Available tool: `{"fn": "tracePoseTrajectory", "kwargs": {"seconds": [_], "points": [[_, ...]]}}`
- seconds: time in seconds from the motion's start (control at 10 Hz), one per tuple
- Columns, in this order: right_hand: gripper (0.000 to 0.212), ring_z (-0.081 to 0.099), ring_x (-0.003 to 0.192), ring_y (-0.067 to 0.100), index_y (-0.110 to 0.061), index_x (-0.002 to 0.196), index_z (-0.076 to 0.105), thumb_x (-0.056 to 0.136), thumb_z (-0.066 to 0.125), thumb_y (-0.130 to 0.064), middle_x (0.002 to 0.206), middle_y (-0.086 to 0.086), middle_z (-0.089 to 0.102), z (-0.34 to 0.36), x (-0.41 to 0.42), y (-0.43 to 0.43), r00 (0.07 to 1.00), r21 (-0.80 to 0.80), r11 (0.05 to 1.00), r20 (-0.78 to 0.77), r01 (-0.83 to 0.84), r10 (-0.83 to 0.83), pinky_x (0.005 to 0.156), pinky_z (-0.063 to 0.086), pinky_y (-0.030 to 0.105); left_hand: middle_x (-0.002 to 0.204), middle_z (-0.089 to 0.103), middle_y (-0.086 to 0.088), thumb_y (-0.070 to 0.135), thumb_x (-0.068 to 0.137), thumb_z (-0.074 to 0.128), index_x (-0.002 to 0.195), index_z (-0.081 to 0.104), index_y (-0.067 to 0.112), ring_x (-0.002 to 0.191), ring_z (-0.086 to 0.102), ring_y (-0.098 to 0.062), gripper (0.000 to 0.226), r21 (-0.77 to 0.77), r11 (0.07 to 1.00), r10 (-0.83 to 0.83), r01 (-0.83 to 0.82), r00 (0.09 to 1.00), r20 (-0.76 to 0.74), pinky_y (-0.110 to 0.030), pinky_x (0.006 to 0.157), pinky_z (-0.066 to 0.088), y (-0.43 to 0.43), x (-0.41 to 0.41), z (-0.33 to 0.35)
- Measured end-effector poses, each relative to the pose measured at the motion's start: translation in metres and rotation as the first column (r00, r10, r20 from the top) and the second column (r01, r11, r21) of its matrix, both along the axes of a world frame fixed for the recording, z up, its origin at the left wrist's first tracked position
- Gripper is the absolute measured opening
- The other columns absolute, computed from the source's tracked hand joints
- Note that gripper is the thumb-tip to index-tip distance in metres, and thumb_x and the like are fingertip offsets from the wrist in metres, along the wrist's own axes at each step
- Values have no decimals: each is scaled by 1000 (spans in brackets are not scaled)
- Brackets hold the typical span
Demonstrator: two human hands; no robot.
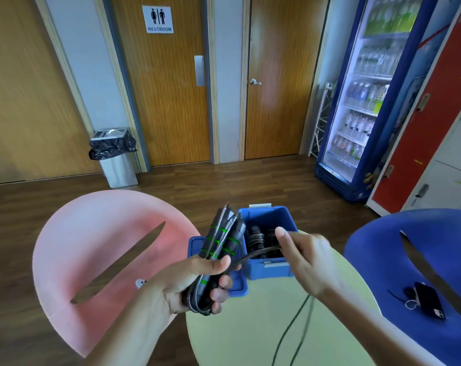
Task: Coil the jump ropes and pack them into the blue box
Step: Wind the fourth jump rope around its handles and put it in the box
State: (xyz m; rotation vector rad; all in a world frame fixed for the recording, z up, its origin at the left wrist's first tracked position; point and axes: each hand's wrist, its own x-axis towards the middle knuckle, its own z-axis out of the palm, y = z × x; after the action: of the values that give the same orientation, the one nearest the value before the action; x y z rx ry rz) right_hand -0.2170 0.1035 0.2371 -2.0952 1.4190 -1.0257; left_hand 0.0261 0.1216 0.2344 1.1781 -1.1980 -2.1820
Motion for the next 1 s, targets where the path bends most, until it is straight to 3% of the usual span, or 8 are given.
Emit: {"fn": "tracePoseTrajectory", "kwargs": {"seconds": [0.1, 0.2, 0.4, 0.5, 0.7, 0.8, 0.9, 1.0], "points": [[47, 28, 48, 9, -26, 56, 29, 98, 39, -42, 49, -8, 29, 63, 20, 9, 960, -295, 920, -188, -257, 208, 45, 29, 32, 62, 52, 2, 43, 45, 87, 102, 54, 9, 46, 49, -11, 74, -72, 992, -90, 101, 986, 137, -23, 50, 44, 11, -17, 16], [55, 33, 47, 22, -17, 49, 37, 95, 44, -46, 46, -2, 34, 104, 40, -2, 818, -252, 835, -466, -489, 338, 46, 27, 32, 51, 49, 7, 41, 51, 74, 99, 54, 10, 45, 45, -11, 60, -210, 928, -220, 307, 908, 355, -22, 48, 42, 22, -35, 35], [52, 35, 45, 7, -3, 61, 48, 103, 36, -31, 53, -2, 40, 120, 65, -17, 709, 344, 650, 70, -678, 702, 52, 33, 13, 94, 59, -26, 60, 53, 75, 99, 61, 20, 77, 58, -35, 62, -535, 707, -169, 463, 845, 508, -45, 70, 48, 37, -38, 68], [59, 37, 42, 7, -1, 72, 49, 102, 24, -44, 56, 9, 39, 54, 72, -40, 743, 508, 578, 212, -638, 634, 50, 40, 15, 88, 53, -8, 71, 56, 75, 96, 59, 19, 80, 55, -29, 67, -677, 647, -107, 352, 920, 376, -37, 68, 45, 42, -35, 72], [45, 47, 49, 0, -14, 69, 50, 102, 32, -38, 55, -13, 51, 37, 60, -31, 862, 484, 721, 378, -496, 338, 53, 40, 11, 54, 49, -6, 49, 68, 71, 78, 61, 7, 50, 42, -22, 44, -661, 725, -51, 195, 972, 230, -25, 52, 35, 51, -24, 67], [40, 37, 39, 8, -15, 59, 48, 89, 37, -39, 44, -6, 45, 31, 44, -14, 888, 481, 759, 362, -438, 282, 43, 33, 20, 51, 58, 7, 33, 72, 74, 75, 70, 34, 41, 43, -7, 5, -678, 734, -22, 49, 999, 48, -17, 44, 35, 55, -18, 74], [60, 28, 39, 11, -18, 55, 48, 97, 27, -55, 47, 0, 36, 10, 52, 0, 876, 509, 749, 440, -425, 198, 41, 27, 22, 53, 51, -5, 56, 55, 85, 66, 66, 26, 39, 43, -17, 38, -644, 755, 104, -125, 992, -72, -21, 43, 35, 47, -11, 71], [64, 28, 40, 11, -18, 53, 47, 97, 22, -58, 44, -3, 29, 10, 56, 17, 854, 502, 733, 474, -460, 212, 48, 33, 23, 57, 47, -12, 62, 42, 87, 90, 63, 9, 40, 42, -19, 75, -571, 786, 210, -239, 971, -118, -26, 45, 37, 40, -10, 62]]}}
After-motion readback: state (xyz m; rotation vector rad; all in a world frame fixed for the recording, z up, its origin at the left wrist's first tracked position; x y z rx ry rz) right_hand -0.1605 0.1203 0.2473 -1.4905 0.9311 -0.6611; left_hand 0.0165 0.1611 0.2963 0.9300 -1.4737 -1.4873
